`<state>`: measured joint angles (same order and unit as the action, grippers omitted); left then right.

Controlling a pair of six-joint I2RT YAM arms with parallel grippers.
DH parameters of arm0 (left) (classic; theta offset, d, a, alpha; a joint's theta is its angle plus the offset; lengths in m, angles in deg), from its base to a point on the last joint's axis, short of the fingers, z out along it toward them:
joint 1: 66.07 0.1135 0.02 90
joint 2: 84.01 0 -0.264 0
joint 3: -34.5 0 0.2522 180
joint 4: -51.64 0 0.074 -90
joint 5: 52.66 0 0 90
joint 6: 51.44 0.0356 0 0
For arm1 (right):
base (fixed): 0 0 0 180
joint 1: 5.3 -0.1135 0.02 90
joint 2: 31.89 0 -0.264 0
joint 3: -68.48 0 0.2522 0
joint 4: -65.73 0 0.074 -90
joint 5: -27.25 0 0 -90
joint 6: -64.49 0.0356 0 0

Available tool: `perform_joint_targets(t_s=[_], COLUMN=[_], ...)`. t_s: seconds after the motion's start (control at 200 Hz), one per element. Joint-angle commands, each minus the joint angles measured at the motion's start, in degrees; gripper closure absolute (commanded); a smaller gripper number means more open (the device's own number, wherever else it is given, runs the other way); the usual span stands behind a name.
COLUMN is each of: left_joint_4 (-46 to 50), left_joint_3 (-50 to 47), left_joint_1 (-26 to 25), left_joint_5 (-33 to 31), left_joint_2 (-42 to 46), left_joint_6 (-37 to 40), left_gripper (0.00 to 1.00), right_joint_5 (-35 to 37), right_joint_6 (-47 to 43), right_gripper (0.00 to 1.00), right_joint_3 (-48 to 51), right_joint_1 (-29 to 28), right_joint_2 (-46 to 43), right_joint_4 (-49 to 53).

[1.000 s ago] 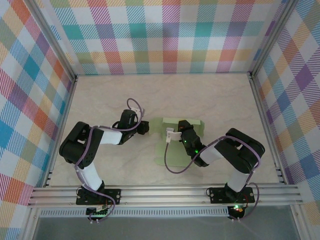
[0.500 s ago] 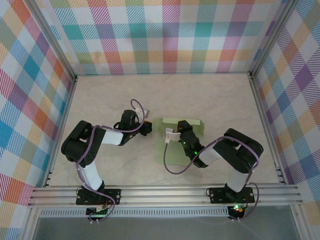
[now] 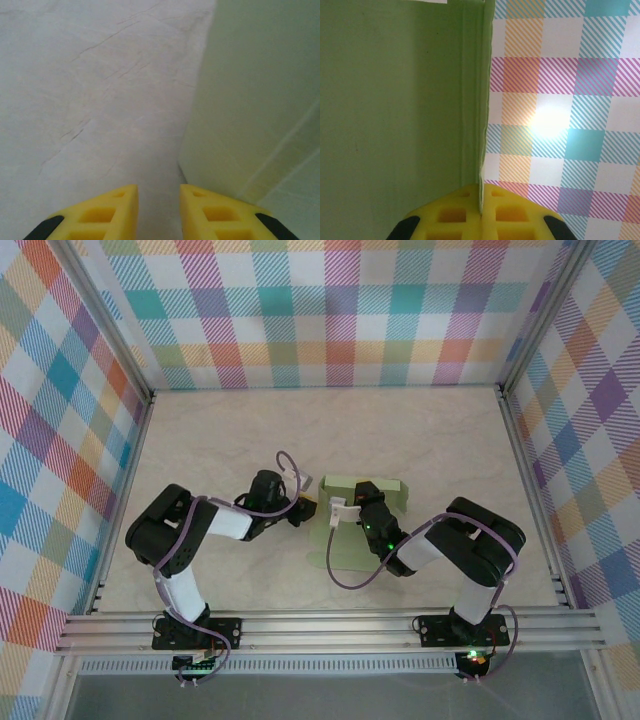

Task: Fold the paper box

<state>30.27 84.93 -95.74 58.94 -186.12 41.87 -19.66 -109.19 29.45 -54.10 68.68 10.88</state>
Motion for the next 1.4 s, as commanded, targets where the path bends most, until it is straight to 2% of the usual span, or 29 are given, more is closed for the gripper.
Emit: perform_joint_targets(t_s=[0.0, 0.325, 0.62, 1.06, 1.24, 1.395], left_joint_4=[-3.25, -3.32, -7.11, -9.55, -9.64, -8.54], left_joint_3=[-0.72, -0.17, -2.09, -2.74, -2.89, -4.72], left_joint_1=[-1.26, -2.1, -3.16, -3.82, -3.8, -3.73], left_joint_5=[1.15, 0.46, 0.9, 4.15, 6.11, 5.65], left_joint_2=[2.4, 1.65, 2.0, 2.68, 2.68, 4.99], left_joint_6=[2.04, 2.82, 3.63, 3.28, 3.41, 4.42], left_gripper=[0.73, 0.74, 0.68, 0.6, 0.58, 0.58], right_joint_5=[0.86, 0.91, 0.07, 0.55, 0.42, 0.83], right_joint_6=[-0.52, -0.25, 4.57, 4.03, 4.45, 2.92], right_gripper=[1.0, 1.0, 1.0, 1.0, 1.0, 1.0], right_joint_3=[-0.72, -1.33, -1.73, -1.39, -1.13, -0.41], right_joint_1=[-0.42, -0.99, -0.98, -0.98, -0.95, -0.94], right_joint_2=[1.18, -0.36, -5.99, -2.93, -3.19, -1.5], right_joint_4=[-2.84, -1.1, 11.0, 7.38, 8.11, 3.93])
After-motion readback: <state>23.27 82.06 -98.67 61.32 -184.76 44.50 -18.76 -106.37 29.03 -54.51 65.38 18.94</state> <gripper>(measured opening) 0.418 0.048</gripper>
